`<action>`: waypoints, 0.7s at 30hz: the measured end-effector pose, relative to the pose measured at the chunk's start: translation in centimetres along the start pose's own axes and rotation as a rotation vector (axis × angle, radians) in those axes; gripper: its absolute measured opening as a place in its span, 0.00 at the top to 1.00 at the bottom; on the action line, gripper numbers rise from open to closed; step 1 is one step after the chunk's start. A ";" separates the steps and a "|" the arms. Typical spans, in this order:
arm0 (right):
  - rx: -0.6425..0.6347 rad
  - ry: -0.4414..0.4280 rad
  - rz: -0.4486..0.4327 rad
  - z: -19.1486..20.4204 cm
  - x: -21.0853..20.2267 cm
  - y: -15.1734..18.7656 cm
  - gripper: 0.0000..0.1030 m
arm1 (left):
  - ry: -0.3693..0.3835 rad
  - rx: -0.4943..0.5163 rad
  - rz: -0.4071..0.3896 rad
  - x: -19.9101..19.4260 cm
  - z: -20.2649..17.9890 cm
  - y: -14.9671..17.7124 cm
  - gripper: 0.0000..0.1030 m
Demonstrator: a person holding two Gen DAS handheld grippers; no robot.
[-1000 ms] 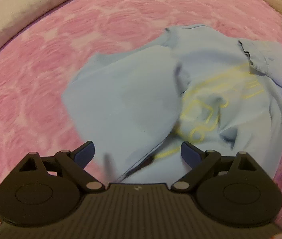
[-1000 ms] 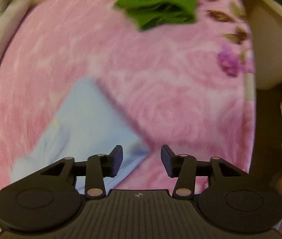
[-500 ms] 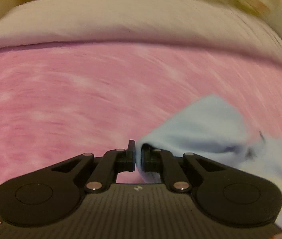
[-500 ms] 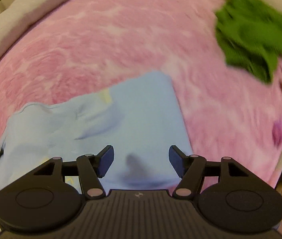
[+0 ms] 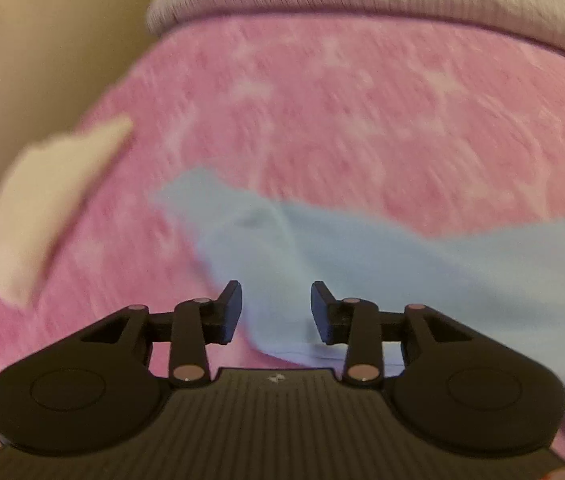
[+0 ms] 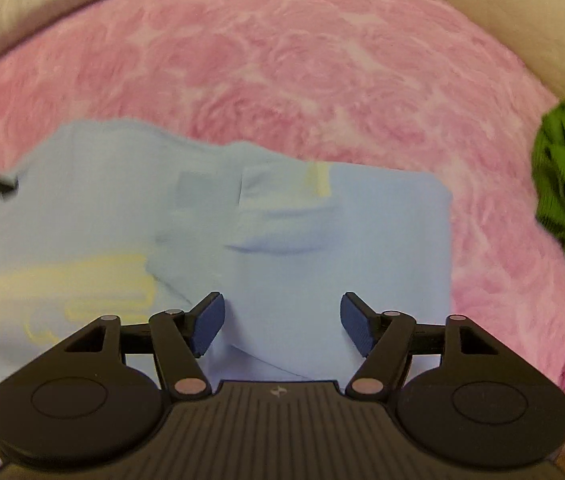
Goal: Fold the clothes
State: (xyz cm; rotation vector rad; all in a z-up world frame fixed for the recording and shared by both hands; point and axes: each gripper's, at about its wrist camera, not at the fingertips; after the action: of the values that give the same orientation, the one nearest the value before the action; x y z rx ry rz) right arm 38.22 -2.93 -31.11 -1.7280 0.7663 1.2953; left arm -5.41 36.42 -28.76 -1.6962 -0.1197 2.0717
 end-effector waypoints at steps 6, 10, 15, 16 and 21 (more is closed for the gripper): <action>-0.311 0.092 -0.028 3.2 1.9 1.3 0.28 | 0.276 0.092 0.079 -1.6 -3.4 3.7 0.60; -0.347 0.071 -0.048 2.9 2.0 1.5 0.42 | 0.349 0.138 0.094 -2.6 -5.4 4.9 0.60; -0.328 -0.039 -0.096 1.3 -0.4 1.8 0.23 | 0.396 0.116 0.114 -3.4 -5.3 5.8 0.58; -0.331 -0.062 -0.095 1.1 -0.4 2.1 0.23 | 0.407 0.112 0.118 -3.6 -5.2 6.0 0.57; -0.296 -0.104 -0.062 0.1 1.7 2.2 0.95 | 0.446 0.127 0.129 -4.5 -4.7 6.8 0.56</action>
State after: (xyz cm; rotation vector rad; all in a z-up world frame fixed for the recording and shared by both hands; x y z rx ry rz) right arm 36.79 -3.85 -33.32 -1.8805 0.4752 1.5010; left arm -2.36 27.59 -28.18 -2.0793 0.2624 1.6910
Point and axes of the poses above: each gripper's, at about its wrist camera, not at the fingertips, and x roughly the way its jaws point, z to its left, y to its underside, and after that the axes turned 7 degrees about z, right-handed
